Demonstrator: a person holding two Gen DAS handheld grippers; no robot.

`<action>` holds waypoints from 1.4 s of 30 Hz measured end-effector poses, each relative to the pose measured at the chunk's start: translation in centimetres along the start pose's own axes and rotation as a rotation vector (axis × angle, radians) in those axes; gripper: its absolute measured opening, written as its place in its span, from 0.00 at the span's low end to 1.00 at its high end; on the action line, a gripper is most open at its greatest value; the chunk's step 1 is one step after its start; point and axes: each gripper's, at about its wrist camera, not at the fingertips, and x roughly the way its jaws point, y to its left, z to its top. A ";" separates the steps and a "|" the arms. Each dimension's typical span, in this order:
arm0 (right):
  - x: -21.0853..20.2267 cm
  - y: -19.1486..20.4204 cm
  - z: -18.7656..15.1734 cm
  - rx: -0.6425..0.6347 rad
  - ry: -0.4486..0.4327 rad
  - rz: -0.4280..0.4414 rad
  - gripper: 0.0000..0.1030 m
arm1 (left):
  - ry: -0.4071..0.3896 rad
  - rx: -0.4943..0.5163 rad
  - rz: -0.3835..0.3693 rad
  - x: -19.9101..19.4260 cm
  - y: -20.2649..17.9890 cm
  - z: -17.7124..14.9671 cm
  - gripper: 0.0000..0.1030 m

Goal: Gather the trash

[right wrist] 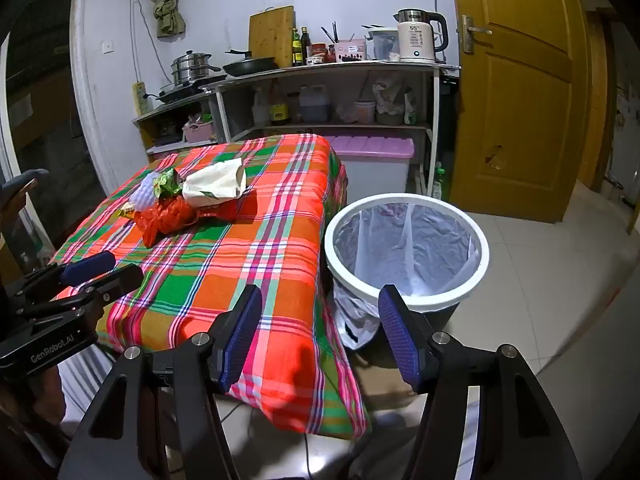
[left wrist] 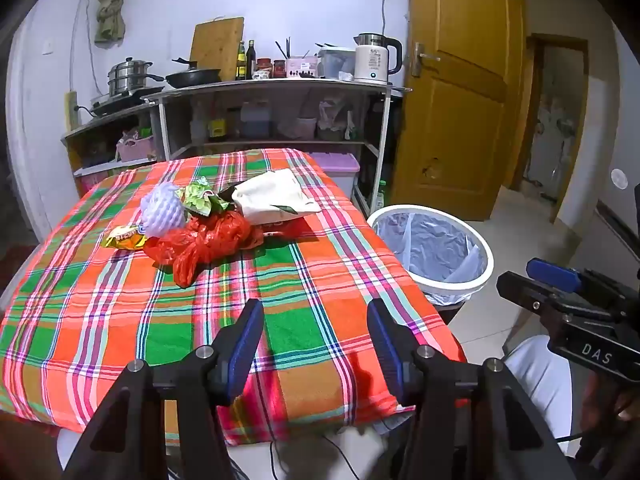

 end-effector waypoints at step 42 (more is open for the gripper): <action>0.1 0.0 0.0 0.000 0.007 0.000 0.60 | -0.019 0.002 0.000 -0.8 -0.3 0.0 0.52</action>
